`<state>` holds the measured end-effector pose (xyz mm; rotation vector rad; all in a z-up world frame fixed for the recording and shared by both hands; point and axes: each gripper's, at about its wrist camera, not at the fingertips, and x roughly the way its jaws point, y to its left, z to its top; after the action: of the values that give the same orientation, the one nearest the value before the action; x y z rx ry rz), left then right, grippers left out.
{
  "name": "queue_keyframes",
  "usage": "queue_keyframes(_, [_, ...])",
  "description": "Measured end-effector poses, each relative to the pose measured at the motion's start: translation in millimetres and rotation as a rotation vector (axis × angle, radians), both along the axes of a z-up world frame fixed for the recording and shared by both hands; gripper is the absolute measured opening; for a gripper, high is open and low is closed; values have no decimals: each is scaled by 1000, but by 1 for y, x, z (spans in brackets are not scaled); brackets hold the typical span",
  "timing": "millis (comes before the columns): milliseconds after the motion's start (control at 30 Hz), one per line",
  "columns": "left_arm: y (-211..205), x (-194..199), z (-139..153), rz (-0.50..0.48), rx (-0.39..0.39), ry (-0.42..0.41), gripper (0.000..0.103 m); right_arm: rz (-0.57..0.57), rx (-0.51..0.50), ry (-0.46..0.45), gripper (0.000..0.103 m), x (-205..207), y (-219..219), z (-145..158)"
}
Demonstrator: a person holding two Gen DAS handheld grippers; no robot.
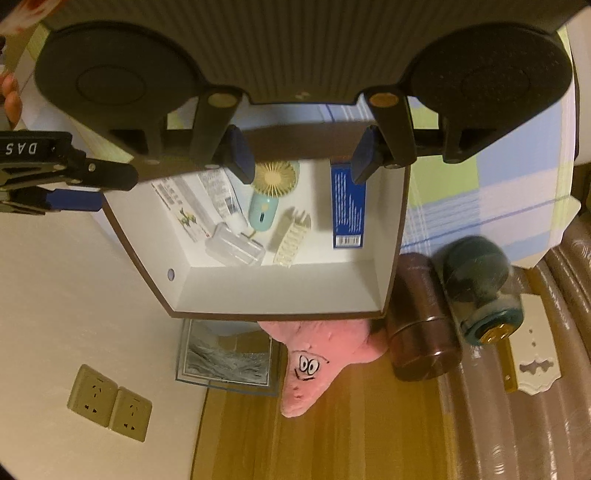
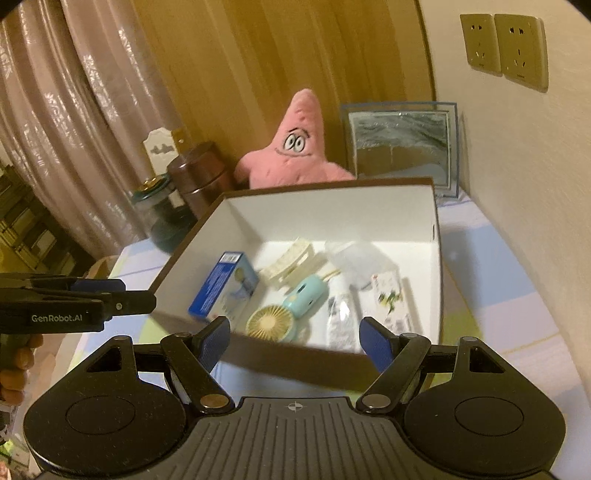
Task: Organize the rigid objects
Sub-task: 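Open both tools to release the tray and case into the box, then withdraw both tools from the box toward the cable and bottle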
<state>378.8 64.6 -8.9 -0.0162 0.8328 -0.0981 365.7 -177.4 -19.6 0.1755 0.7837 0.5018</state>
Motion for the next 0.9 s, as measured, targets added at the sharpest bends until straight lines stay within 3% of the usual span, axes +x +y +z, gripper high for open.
queue_keyframes(400, [18,-74,-18,32,-13,53,55,44,-20,43,77,-58,14,-12])
queue_keyframes(900, [27,-141,-56,39,-3,130,55,91,-76,138,77,-114,28,-55])
